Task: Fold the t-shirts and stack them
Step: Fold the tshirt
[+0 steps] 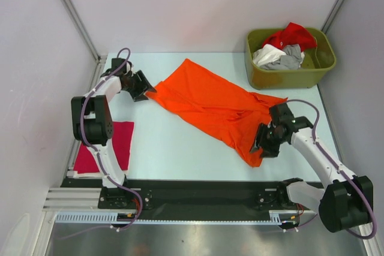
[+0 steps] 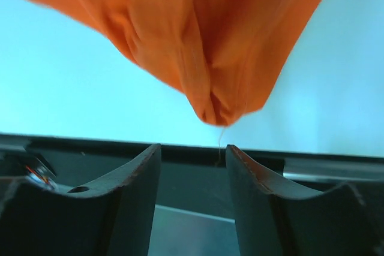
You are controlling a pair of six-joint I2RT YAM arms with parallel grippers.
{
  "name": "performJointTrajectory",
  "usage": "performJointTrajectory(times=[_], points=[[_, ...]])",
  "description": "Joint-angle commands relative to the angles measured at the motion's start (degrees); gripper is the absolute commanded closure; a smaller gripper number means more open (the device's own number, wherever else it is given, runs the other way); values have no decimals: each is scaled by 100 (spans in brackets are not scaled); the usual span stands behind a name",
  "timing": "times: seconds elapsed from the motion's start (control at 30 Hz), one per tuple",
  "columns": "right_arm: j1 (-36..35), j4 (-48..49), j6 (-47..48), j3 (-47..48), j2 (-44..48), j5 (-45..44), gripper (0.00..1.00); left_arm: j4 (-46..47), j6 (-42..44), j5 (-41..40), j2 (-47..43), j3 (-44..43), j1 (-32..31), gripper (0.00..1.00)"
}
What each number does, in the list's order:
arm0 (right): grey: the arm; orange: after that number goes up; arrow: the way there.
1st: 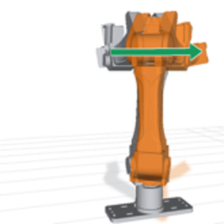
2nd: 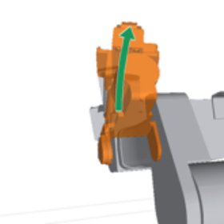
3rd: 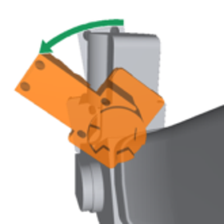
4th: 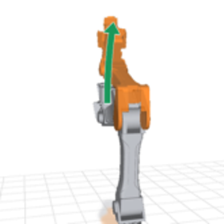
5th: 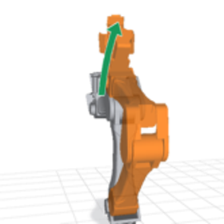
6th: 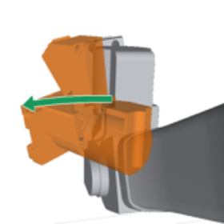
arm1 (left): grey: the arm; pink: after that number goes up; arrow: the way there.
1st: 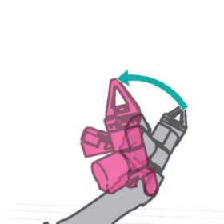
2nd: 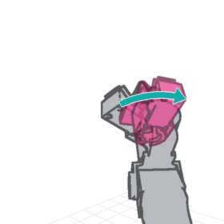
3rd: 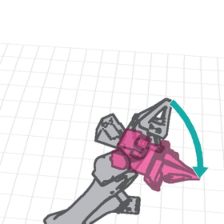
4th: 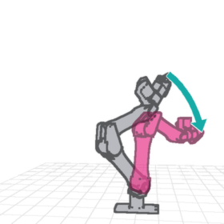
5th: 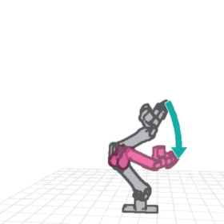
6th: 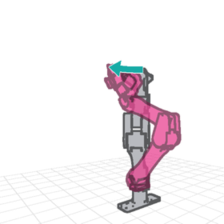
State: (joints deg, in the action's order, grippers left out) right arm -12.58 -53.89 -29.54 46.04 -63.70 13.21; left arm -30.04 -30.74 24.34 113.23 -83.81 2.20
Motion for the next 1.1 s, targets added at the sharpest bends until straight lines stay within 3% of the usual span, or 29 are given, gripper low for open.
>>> performJointTrajectory(times=[0.0, 0.13, 0.47, 0.7, 0.9, 1.07], points=[[-279, 98, -377, -227, 253, 438, 46, 438, -239, 335, 50, 75, 175, 37], [-579, -16, -456, -288, 244, -90, 38, 455, -231, 265, 225, 32, 202, 36], [-1317, 133, -404, -307, -274, -793, 35, 420, -283, -61, 647, -240, 220, 36], [-1388, 326, -342, -166, -810, -1101, 34, 411, -336, -61, 990, -583, 176, 39], [-1476, 484, -342, 124, -1495, -1251, 37, 403, -319, -61, 1201, -795, 114, 50], [-1546, 467, -395, 89, -1715, -1312, 50, 403, -266, -157, 1263, -874, 114, 66]])
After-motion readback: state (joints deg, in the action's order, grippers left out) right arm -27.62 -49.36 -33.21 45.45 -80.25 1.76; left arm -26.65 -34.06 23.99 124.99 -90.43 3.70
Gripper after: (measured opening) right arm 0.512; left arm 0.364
